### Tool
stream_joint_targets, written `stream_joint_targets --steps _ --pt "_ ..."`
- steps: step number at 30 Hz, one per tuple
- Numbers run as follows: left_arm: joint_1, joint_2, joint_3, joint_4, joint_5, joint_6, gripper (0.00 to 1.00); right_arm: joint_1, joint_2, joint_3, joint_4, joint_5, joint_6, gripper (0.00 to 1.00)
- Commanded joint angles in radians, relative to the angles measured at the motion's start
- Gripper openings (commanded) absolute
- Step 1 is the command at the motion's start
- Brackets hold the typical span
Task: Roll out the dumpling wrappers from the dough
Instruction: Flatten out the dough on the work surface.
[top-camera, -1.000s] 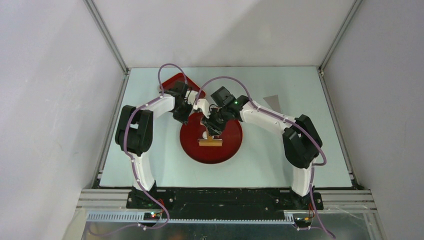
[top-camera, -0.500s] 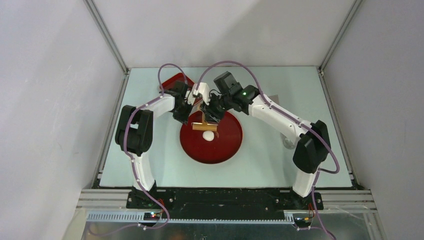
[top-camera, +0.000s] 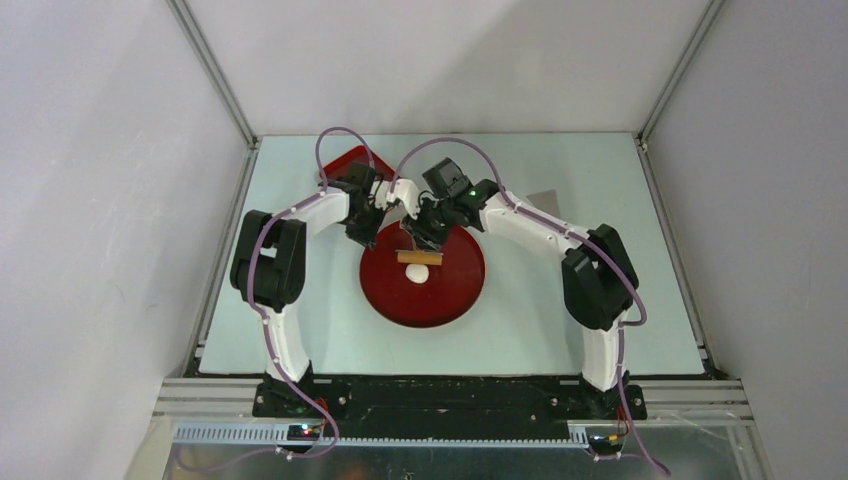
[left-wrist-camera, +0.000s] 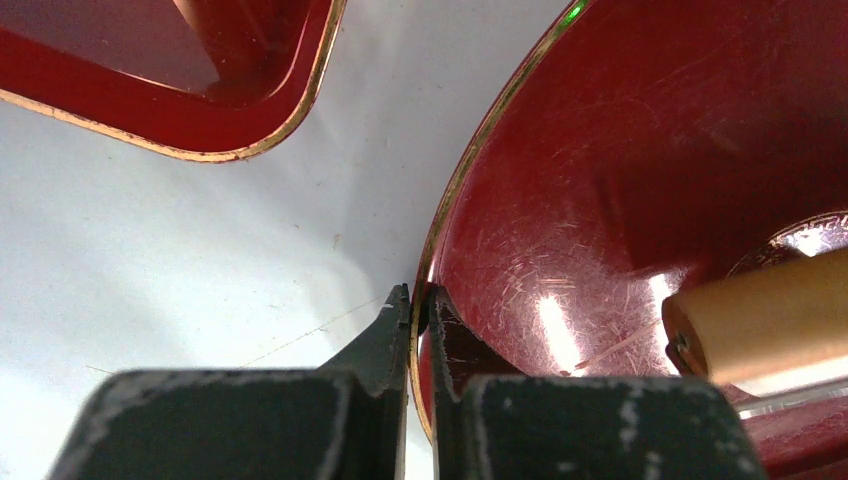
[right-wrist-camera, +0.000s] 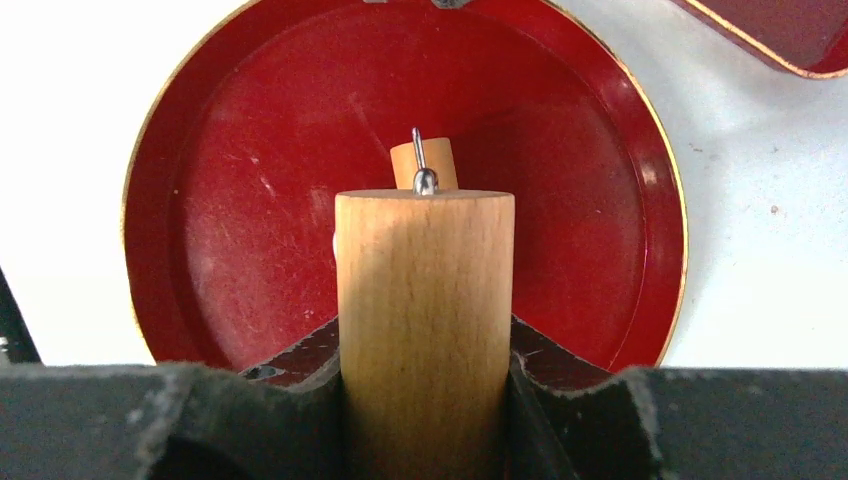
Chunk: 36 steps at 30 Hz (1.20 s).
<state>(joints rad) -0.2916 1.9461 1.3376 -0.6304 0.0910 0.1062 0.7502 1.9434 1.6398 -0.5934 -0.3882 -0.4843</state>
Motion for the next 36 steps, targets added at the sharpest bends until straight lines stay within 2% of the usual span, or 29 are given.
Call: stream_joint_targets --steps 1,13,19,36 --pt "0.005 0.033 0.017 -0.001 -0.007 0.016 0.0 0.009 -0.045 -0.064 0.015 -0.02 0.019 0.0" --pt "0.006 0.034 0.016 -0.001 -0.003 0.016 0.0 0.018 -0.198 -0.086 0.095 0.155 0.122 0.0" --pt "0.006 0.034 0.018 -0.001 -0.004 0.013 0.0 0.009 -0.261 -0.14 0.118 0.108 0.148 0.0" --pt "0.008 0.034 0.018 -0.001 -0.008 0.011 0.0 0.044 -0.239 -0.155 0.153 0.104 0.163 0.0"
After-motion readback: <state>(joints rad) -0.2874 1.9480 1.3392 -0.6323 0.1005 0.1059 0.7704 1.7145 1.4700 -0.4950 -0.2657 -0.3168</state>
